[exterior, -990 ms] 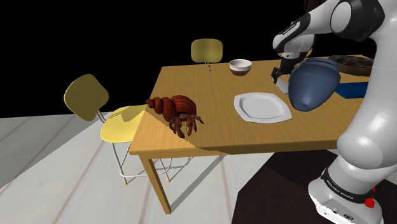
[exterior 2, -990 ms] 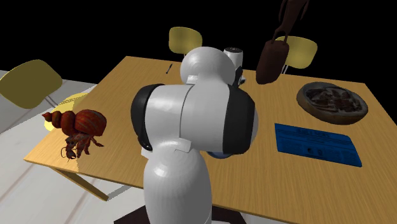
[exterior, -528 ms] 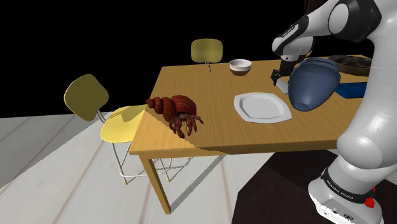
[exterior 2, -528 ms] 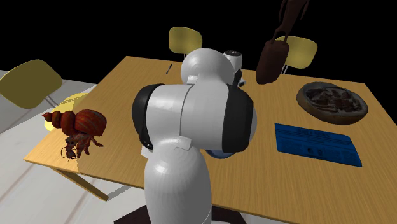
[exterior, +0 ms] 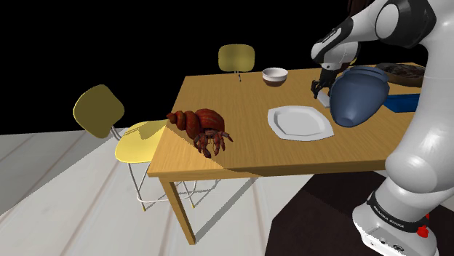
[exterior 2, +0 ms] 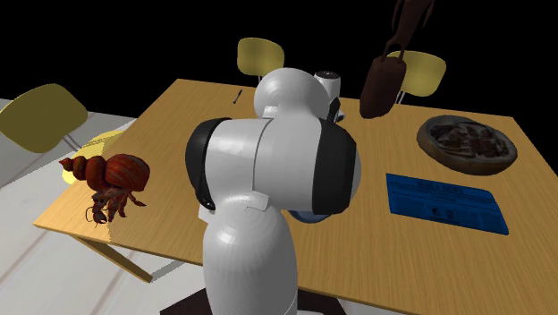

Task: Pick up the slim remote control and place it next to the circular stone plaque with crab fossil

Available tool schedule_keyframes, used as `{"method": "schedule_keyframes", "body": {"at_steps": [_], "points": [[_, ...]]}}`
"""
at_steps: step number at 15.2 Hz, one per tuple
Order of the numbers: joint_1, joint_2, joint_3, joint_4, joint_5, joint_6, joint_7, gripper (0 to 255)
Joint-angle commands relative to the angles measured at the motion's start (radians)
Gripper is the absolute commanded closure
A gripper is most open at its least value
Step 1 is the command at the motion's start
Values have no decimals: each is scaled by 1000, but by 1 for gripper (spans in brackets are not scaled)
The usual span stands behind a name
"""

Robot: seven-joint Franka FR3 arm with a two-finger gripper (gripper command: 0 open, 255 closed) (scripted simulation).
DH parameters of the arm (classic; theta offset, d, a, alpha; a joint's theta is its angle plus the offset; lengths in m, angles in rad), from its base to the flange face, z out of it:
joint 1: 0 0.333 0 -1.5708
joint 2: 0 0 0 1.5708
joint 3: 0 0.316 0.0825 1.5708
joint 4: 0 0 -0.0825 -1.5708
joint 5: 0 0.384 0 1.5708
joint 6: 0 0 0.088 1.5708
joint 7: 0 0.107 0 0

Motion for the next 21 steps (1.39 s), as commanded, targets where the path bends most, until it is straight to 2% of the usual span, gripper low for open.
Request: {"method": "schedule_keyframes", "body": {"at_steps": [1,5,21], "points": [[0,0,0,0,0,0,0,255],[0,0,0,0,0,0,0,255],[14,-98,-18,95,-51,-185,32,255]]}}
